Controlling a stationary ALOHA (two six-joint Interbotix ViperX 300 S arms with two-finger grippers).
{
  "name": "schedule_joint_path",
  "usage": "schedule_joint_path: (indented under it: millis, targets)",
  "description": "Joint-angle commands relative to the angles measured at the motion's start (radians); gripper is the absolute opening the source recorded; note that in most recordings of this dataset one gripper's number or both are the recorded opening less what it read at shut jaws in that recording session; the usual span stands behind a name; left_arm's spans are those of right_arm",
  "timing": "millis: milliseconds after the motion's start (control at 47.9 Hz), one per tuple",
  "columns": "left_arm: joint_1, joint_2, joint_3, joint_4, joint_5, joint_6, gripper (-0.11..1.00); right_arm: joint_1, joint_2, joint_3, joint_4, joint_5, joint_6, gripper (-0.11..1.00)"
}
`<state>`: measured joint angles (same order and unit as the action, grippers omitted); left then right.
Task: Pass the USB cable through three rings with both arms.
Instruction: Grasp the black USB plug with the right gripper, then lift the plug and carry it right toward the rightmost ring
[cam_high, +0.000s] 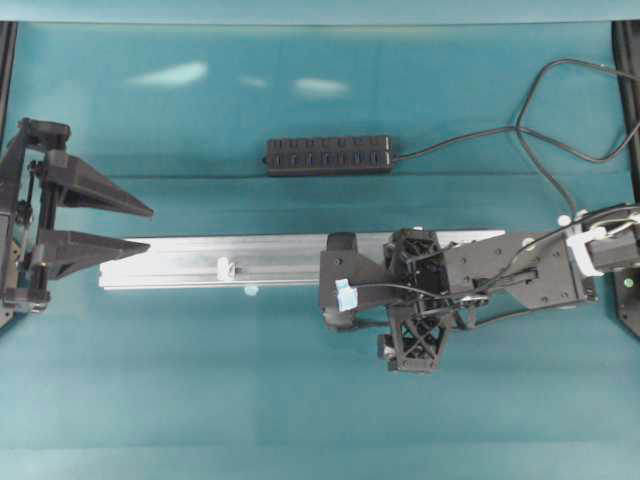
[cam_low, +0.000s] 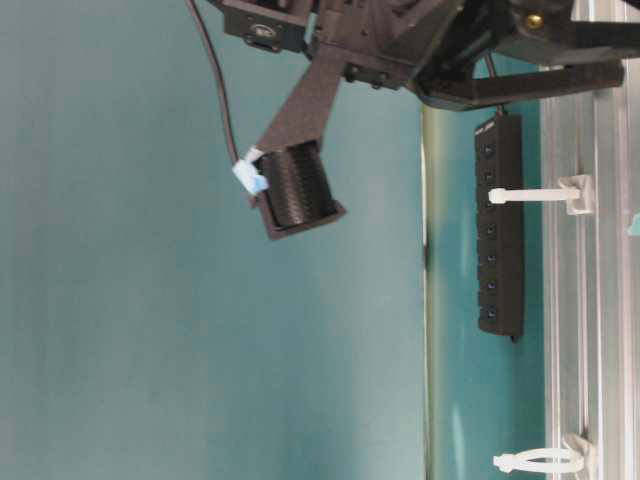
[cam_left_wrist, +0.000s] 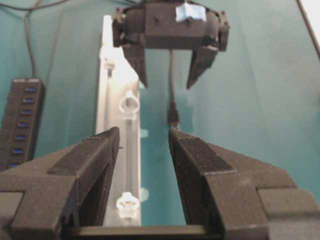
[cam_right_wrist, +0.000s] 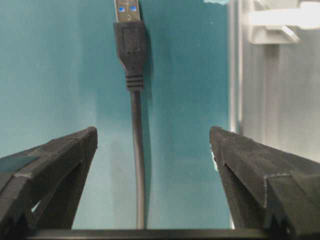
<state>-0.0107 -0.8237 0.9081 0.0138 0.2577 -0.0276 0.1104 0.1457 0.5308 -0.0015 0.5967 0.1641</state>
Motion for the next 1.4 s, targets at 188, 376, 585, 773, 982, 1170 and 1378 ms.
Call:
schedule_joint_path:
  millis: [188, 376, 585, 773, 982, 1170, 1378]
  targets:
    - [0.015, -0.005, -0.011, 0.002, -0.015, 0.002, 0.52, 0.018, 0.031, -0.018, -0.002, -0.014, 0.006, 0.61]
    - [0.015, -0.005, -0.011, 0.002, -0.029, 0.002, 0.52, 0.018, 0.041, -0.041, -0.003, -0.017, 0.002, 0.60]
    - [0.014, -0.006, -0.011, 0.002, -0.031, 0.002, 0.52, 0.018, 0.063, -0.064, -0.006, -0.008, 0.000, 0.46]
    - [0.014, -0.006, -0.011, 0.002, -0.031, 0.002, 0.52, 0.020, 0.075, -0.066, -0.006, 0.006, 0.000, 0.43]
    - [0.014, -0.006, -0.011, 0.002, -0.031, 0.002, 0.52, 0.018, 0.086, -0.064, -0.008, 0.018, -0.002, 0.43]
    - [0.015, -0.006, -0.011, 0.002, -0.031, 0.002, 0.52, 0.018, 0.094, -0.064, -0.006, 0.018, -0.005, 0.42]
    - [0.015, -0.006, -0.011, 0.002, -0.034, 0.002, 0.52, 0.018, 0.098, -0.063, -0.006, 0.031, -0.008, 0.41]
